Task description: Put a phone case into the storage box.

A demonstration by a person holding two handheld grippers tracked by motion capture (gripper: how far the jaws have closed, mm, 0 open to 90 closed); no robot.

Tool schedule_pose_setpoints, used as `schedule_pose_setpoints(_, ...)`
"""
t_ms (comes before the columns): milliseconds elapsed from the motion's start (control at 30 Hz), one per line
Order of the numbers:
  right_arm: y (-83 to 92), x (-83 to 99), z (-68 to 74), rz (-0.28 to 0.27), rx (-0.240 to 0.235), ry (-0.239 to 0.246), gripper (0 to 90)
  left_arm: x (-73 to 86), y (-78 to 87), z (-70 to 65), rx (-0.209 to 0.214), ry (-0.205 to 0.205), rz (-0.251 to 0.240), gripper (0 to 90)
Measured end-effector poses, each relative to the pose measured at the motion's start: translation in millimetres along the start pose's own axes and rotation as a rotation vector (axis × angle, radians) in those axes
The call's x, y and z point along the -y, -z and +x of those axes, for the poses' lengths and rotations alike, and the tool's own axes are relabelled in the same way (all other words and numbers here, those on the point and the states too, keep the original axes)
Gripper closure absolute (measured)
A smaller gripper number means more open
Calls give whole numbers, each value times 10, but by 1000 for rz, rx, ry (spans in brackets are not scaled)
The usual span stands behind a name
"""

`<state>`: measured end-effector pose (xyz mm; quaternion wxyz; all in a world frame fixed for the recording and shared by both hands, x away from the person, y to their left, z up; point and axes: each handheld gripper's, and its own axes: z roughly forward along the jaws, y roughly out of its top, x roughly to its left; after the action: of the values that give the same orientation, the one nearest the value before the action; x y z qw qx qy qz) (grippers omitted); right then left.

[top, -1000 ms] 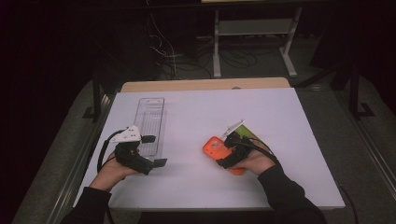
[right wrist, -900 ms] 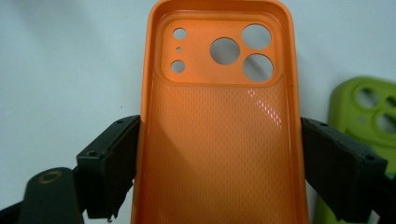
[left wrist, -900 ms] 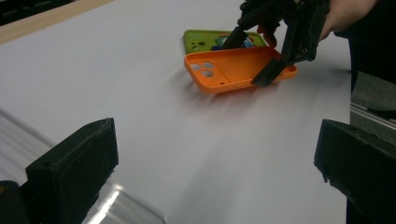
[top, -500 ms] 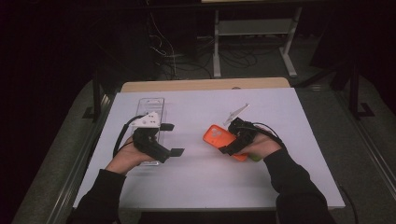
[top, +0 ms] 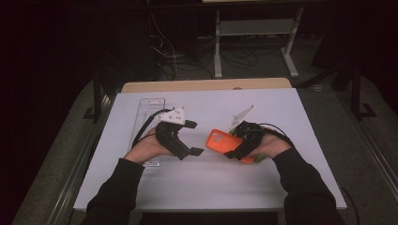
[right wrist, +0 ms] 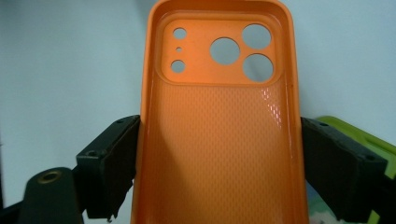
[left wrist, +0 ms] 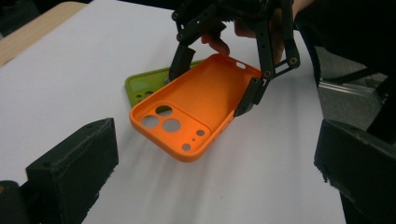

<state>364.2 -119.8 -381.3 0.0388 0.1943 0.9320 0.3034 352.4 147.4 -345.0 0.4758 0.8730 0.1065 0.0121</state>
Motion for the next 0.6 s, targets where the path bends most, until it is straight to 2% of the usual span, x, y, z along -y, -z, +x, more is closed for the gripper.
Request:
schedule_pose_setpoints(133,-5,-25,65,-1,-33,49,152,23,-62,-68,43,-34,49,0)
schedule_pose_setpoints(167,-5,-25,65,-1,-33,49,152,23,-62,-68,43,-34,49,0)
schedule_pose_setpoints(200,-12,-34,92,3,-54,87,152,34,-97,-87,64,-43,57,0)
schedule_pose_setpoints(400,-17,-68,167,10,-101,133,152,47,-166,-113,92,-55,90,0)
schedule_pose_setpoints(433,-23,-78,181,10,-111,147,152,51,-177,-103,95,-70,105,0)
schedule_pose_setpoints(500,-47,-101,239,26,-139,179,152,73,-208,-105,102,-73,120,0)
schedule_pose_setpoints(567,-51,-105,249,27,-145,187,152,86,-221,-111,112,-69,128,0)
schedule_pose_setpoints(600,-54,-116,270,24,-162,213,152,92,-226,-115,118,-73,143,0)
